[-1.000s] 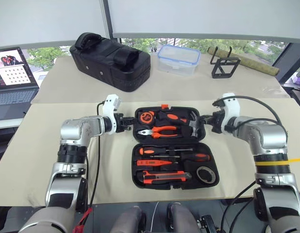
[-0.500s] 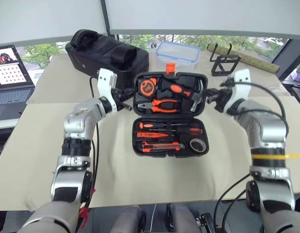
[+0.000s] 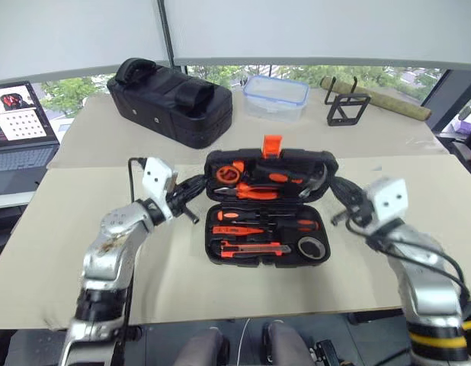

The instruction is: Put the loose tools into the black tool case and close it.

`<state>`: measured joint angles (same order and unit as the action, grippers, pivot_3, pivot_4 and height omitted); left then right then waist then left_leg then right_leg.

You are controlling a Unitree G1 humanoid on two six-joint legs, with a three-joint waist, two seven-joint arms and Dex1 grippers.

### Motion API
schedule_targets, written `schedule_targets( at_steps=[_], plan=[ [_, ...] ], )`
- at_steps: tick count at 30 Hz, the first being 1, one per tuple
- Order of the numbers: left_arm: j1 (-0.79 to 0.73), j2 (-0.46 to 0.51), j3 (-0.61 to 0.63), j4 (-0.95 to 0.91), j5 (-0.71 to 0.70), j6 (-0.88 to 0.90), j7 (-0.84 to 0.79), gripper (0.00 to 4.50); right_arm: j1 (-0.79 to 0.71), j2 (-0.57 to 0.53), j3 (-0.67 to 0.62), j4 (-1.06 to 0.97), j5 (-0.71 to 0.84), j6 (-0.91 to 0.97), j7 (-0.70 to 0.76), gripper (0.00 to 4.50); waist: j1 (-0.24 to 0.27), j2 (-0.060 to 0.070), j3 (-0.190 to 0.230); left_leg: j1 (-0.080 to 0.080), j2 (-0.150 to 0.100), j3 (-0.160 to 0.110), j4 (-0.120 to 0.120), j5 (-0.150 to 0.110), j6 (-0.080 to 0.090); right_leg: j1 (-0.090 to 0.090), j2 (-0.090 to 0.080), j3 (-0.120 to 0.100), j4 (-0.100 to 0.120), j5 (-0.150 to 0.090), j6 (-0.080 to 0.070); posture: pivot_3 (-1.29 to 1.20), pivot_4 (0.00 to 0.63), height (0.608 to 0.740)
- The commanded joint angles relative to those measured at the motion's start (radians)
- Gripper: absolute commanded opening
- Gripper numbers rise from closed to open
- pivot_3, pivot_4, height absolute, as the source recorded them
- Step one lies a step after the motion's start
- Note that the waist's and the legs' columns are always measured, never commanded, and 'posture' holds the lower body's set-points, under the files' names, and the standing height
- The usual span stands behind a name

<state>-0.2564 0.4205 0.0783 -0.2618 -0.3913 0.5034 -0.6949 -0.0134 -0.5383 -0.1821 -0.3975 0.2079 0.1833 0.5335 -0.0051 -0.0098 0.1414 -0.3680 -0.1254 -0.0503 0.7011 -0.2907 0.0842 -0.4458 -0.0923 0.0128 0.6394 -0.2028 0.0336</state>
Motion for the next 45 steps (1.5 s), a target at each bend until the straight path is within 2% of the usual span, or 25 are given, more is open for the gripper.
schedule_targets(
  at_steps=[1,3,4,5,8,10,11,12,13,15,19,20,21,24,29,33,37,40,45],
  plan=[
    [0.100,0.081,0.069,-0.163,-0.094,0.114,-0.019,1.74,0.112,-0.061,-0.070,-0.180,0.118,0.060,0.092,1.70,-0.007,-0.001,0.001,0.000,0.000,0.001,-0.001,0.000,0.000,-0.001,0.000,0.001,0.000,-0.001,-0.001,0.00,0.150,0.722],
    [0.157,0.176,0.160,-0.211,-0.194,0.214,-0.072,2.39,0.197,-0.133,-0.156,-0.243,0.225,0.140,0.176,2.37,-0.007,-0.001,0.001,-0.002,0.000,0.002,-0.001,0.000,-0.001,-0.005,0.000,0.001,0.001,-0.001,-0.002,0.00,0.150,0.722],
    [0.183,0.231,0.205,-0.223,-0.250,0.266,-0.109,2.85,0.240,-0.171,-0.201,-0.268,0.287,0.180,0.226,2.47,-0.005,-0.001,0.002,-0.002,0.000,0.002,-0.002,0.000,-0.001,-0.005,0.000,0.001,0.001,-0.001,-0.003,0.00,0.150,0.722],
    [0.207,0.285,0.243,-0.224,-0.297,0.310,-0.150,3.03,0.284,-0.211,-0.241,-0.287,0.343,0.219,0.278,2.47,-0.003,-0.001,0.002,-0.003,0.000,0.001,-0.002,0.000,-0.001,-0.005,0.000,0.001,0.001,-0.002,-0.003,0.00,0.150,0.722],
    [0.291,0.510,0.327,-0.137,-0.382,0.388,-0.387,3.03,0.466,-0.330,-0.363,-0.330,0.478,0.303,0.495,2.47,0.003,0.000,0.003,-0.002,0.001,0.001,-0.003,-0.002,0.000,-0.004,0.000,0.000,0.000,-0.003,-0.004,0.00,0.150,0.722],
    [0.268,0.598,0.267,-0.038,-0.323,0.314,-0.479,3.03,0.523,-0.373,-0.347,-0.327,0.455,0.294,0.550,2.47,0.007,0.000,0.003,0.004,0.001,0.001,-0.005,-0.003,0.000,0.002,0.002,-0.003,-0.002,-0.003,-0.004,0.00,0.150,0.722],
    [0.207,0.614,0.193,0.036,-0.245,0.239,-0.487,3.03,0.539,-0.393,-0.307,-0.314,0.404,0.274,0.557,2.47,0.017,0.000,0.004,0.007,0.002,0.000,-0.005,-0.003,0.001,0.006,0.001,-0.003,-0.006,-0.004,-0.004,0.00,0.150,0.722],
    [0.103,0.597,0.107,0.122,-0.170,0.168,-0.491,3.03,0.534,-0.397,-0.262,-0.297,0.356,0.241,0.557,2.47,0.021,0.001,0.005,0.014,0.003,0.000,-0.007,-0.010,-0.003,0.012,0.001,-0.004,-0.012,-0.004,-0.004,0.00,0.150,0.722],
    [0.025,0.581,0.048,0.187,-0.122,0.121,-0.494,3.03,0.524,-0.400,-0.231,-0.286,0.327,0.221,0.554,2.47,0.036,0.002,0.006,0.017,0.003,-0.001,-0.007,-0.013,0.001,0.018,-0.001,-0.005,-0.013,-0.004,-0.003,0.00,0.150,0.722],
    [-0.177,0.488,-0.074,0.346,-0.016,0.045,-0.466,3.08,0.481,-0.402,-0.172,-0.267,0.289,0.214,0.533,1.97,0.053,0.001,0.006,0.021,0.002,-0.001,-0.006,-0.014,0.002,0.024,-0.001,-0.008,-0.017,-0.007,0.005,0.00,0.150,0.722],
    [-0.423,0.323,-0.204,0.592,0.128,-0.130,-0.461,2.05,0.429,-0.404,-0.075,-0.241,0.209,0.195,0.516,0.70,0.061,-0.004,0.006,0.015,-0.001,0.000,-0.003,-0.009,-0.005,0.021,-0.002,-0.010,-0.016,0.001,0.002,0.00,0.150,0.722],
    [-0.468,0.287,-0.229,0.641,0.153,-0.168,-0.469,1.52,0.422,-0.402,-0.054,-0.231,0.185,0.177,0.516,0.31,0.058,-0.005,0.006,0.012,-0.001,0.000,-0.002,-0.009,-0.005,0.019,-0.003,-0.010,-0.016,0.001,0.002,0.00,0.150,0.722],
    [-0.511,0.248,-0.257,0.689,0.178,-0.211,-0.478,1.26,0.415,-0.400,-0.030,-0.221,0.162,0.159,0.517,0.07,0.054,-0.006,0.006,0.010,-0.001,0.000,-0.001,-0.009,-0.005,0.017,-0.003,-0.010,-0.015,0.001,0.002,0.00,0.150,0.722],
    [-0.608,0.155,-0.311,0.818,0.239,-0.316,-0.503,0.09,0.383,-0.390,0.029,-0.198,0.119,0.133,0.512,0.00,0.043,-0.006,0.005,-0.005,-0.001,-0.001,0.004,-0.004,0.004,0.003,-0.003,-0.013,-0.013,0.001,0.002,0.00,0.150,0.722],
    [-0.692,0.053,-0.369,0.965,0.318,-0.436,-0.544,0.01,0.257,-0.350,0.128,-0.137,0.034,0.143,0.434,0.00,0.024,-0.007,0.006,-0.011,-0.001,-0.001,0.006,-0.004,0.003,-0.002,-0.008,-0.024,-0.013,0.002,0.000,0.00,0.150,0.722],
    [-0.681,0.050,-0.381,0.950,0.320,-0.465,-0.639,0.01,0.161,-0.296,0.149,-0.061,-0.018,0.144,0.350,0.00,0.017,-0.007,0.006,-0.015,-0.001,-0.001,0.010,-0.004,0.003,-0.006,-0.009,-0.023,-0.011,0.002,-0.001,0.00,0.150,0.722],
    [-0.622,0.109,-0.384,0.822,0.280,-0.400,-0.777,0.01,0.066,-0.255,0.127,0.030,-0.053,0.161,0.271,0.00,0.013,-0.007,0.006,-0.018,-0.001,0.000,0.012,-0.004,0.004,-0.010,-0.009,-0.023,-0.008,0.002,-0.002,0.00,0.150,0.722],
    [-0.583,0.153,-0.346,0.711,0.246,-0.359,-0.794,0.01,0.039,-0.250,0.094,0.061,-0.021,0.178,0.269,0.00,0.015,-0.007,0.006,-0.018,-0.001,0.000,0.013,-0.004,0.004,-0.011,-0.008,-0.023,-0.008,0.002,-0.002,0.00,0.150,0.722],
    [-0.639,0.083,-0.216,0.500,0.044,-0.004,-0.682,0.01,0.099,-0.270,0.011,0.000,0.080,0.218,0.333,0.00,0.034,-0.007,0.006,-0.022,-0.001,-0.005,0.016,-0.004,0.004,-0.011,-0.004,-0.023,-0.008,0.002,-0.002,0.00,0.150,0.722]
  ],
)
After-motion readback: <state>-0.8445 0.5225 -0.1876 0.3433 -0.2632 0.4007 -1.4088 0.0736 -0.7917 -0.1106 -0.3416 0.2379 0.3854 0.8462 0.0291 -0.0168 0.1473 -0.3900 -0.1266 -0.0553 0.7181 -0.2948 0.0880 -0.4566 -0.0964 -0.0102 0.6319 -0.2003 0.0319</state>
